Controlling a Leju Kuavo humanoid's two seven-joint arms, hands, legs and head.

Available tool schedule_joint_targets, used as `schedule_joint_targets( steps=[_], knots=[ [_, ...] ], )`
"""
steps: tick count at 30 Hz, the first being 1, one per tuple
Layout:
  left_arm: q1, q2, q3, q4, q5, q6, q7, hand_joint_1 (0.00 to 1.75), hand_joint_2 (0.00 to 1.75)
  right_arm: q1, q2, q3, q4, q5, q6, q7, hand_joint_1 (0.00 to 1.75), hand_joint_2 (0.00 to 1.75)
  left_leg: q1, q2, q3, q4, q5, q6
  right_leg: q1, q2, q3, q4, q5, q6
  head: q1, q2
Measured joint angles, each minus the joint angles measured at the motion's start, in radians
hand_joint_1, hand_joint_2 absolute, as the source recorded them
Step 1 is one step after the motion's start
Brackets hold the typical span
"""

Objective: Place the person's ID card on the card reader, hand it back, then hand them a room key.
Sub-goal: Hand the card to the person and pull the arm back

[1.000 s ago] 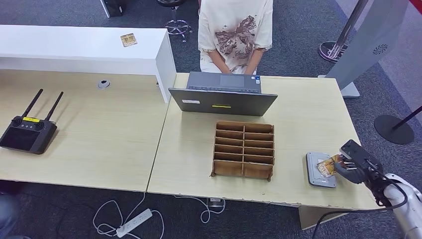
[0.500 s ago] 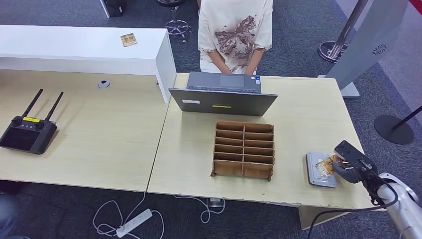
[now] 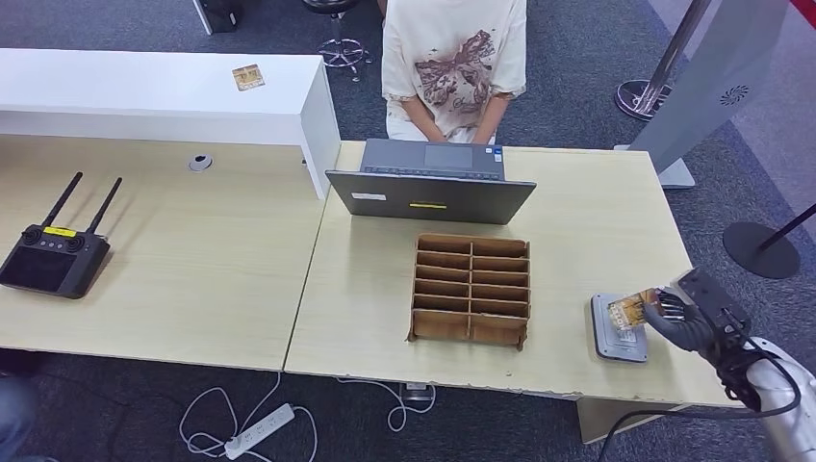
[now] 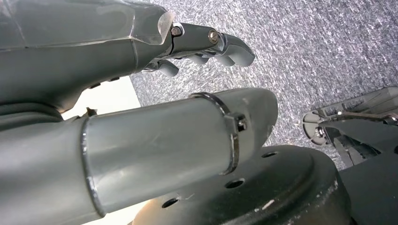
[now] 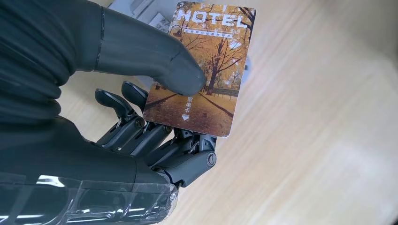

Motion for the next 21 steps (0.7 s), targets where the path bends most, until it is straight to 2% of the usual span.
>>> schedule_joint_targets(
  steps=[11, 21],
  knots=[
    [-0.001, 0.0, 0.0, 0.0, -0.004, 0.004, 0.0, 0.0, 0.0, -0.038, 0.008, -0.098, -0.038, -0.071, 0.061, -0.05, 1.75, 1.75, 0.0, 0.0, -0.001, 0.0, 0.0, 0.0, 0.0, -0.001, 0.0, 0.0, 0.0, 0.0, 0.0, 0.0],
    [-0.002, -0.001, 0.0, 0.0, -0.009, 0.007, -0.001, 0.0, 0.0, -0.087, 0.039, -0.103, -0.121, -0.048, 0.008, -0.065, 1.75, 1.75, 0.0, 0.0, -0.001, 0.0, 0.0, 0.0, 0.0, -0.001, 0.0, 0.0, 0.0, 0.0, 0.0, 0.0]
  ],
)
